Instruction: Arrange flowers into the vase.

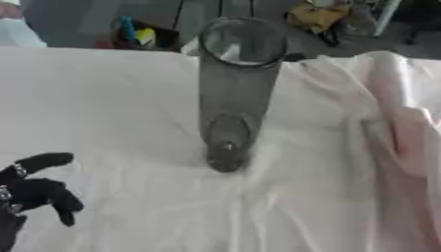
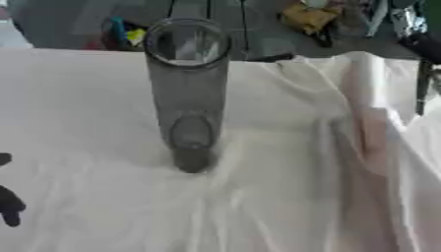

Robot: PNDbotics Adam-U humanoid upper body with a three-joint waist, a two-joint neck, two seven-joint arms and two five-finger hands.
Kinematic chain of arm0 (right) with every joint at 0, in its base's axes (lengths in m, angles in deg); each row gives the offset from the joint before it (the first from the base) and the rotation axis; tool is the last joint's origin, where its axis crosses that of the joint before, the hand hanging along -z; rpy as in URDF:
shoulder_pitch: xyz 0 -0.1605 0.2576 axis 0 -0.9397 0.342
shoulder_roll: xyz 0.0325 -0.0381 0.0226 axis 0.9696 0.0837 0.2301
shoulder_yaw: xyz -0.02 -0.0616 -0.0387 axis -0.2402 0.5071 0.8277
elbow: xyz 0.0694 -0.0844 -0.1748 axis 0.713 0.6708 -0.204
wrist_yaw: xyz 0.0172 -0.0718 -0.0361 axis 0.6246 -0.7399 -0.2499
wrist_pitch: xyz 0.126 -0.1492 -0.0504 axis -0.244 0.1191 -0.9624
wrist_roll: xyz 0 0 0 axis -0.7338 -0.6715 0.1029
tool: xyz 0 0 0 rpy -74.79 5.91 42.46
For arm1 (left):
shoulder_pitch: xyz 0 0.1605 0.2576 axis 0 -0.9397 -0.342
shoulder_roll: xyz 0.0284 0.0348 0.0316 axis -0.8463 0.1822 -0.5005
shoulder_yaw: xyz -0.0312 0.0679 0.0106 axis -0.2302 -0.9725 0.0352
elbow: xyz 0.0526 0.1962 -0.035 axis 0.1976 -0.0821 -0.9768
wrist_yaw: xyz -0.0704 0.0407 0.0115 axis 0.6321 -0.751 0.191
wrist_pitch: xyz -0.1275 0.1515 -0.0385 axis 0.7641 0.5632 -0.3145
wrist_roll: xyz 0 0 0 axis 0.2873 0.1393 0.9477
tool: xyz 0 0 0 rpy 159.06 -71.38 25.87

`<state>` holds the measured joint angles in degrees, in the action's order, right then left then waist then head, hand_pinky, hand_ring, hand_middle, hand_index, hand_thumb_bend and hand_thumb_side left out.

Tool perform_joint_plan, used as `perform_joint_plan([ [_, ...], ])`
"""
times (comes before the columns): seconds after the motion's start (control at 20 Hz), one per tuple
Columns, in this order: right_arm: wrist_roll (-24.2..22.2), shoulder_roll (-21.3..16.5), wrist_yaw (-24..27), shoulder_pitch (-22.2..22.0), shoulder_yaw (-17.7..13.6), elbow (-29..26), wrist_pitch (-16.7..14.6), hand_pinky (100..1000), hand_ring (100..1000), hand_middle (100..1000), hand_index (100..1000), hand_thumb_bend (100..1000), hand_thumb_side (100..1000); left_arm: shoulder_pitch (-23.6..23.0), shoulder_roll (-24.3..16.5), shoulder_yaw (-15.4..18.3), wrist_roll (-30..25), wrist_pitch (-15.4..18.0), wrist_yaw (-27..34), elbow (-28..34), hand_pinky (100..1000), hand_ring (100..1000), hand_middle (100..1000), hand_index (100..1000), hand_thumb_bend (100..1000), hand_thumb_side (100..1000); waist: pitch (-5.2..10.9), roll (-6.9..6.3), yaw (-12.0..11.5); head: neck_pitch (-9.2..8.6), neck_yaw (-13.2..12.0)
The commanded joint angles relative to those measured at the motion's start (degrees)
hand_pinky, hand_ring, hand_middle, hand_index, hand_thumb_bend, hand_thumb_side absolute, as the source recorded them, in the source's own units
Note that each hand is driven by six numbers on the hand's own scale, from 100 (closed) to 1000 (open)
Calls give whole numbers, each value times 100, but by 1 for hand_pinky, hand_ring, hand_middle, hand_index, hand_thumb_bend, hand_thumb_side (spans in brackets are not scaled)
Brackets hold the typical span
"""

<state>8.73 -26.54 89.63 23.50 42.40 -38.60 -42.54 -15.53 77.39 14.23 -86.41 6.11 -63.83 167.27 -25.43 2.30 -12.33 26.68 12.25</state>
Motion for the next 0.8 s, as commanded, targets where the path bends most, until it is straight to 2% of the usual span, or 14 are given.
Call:
perform_joint_plan([
  [0.05,9,-146,-149,11,15,-119,-211,100,552,100,100,100,582,27,-36,-18,-23,22,-36,106,406,567,838,768,100,1000,98,-7,-6,-47,24],
  [0.3,156,-198,-187,40,-56,-92,-328,100,553,100,100,100,571,19,-38,-18,-31,29,-55,106,406,568,839,768,100,1000,85,-11,14,-35,7],
  [0.45,303,-262,-44,140,-114,-101,-298,100,523,100,100,100,561,14,-48,-21,-41,22,-67,106,405,568,839,768,100,1000,93,-3,23,-26,-6],
  [0.55,365,-314,108,256,-124,-117,-192,100,474,100,100,100,558,11,-59,-26,-45,20,-67,106,405,568,839,768,100,1000,113,9,27,-18,-8],
  [0.8,319,-349,730,676,-61,-74,339,100,386,100,100,100,562,-20,-99,-35,-49,-9,-51,106,406,569,839,767,100,1000,208,66,23,22,6],
])
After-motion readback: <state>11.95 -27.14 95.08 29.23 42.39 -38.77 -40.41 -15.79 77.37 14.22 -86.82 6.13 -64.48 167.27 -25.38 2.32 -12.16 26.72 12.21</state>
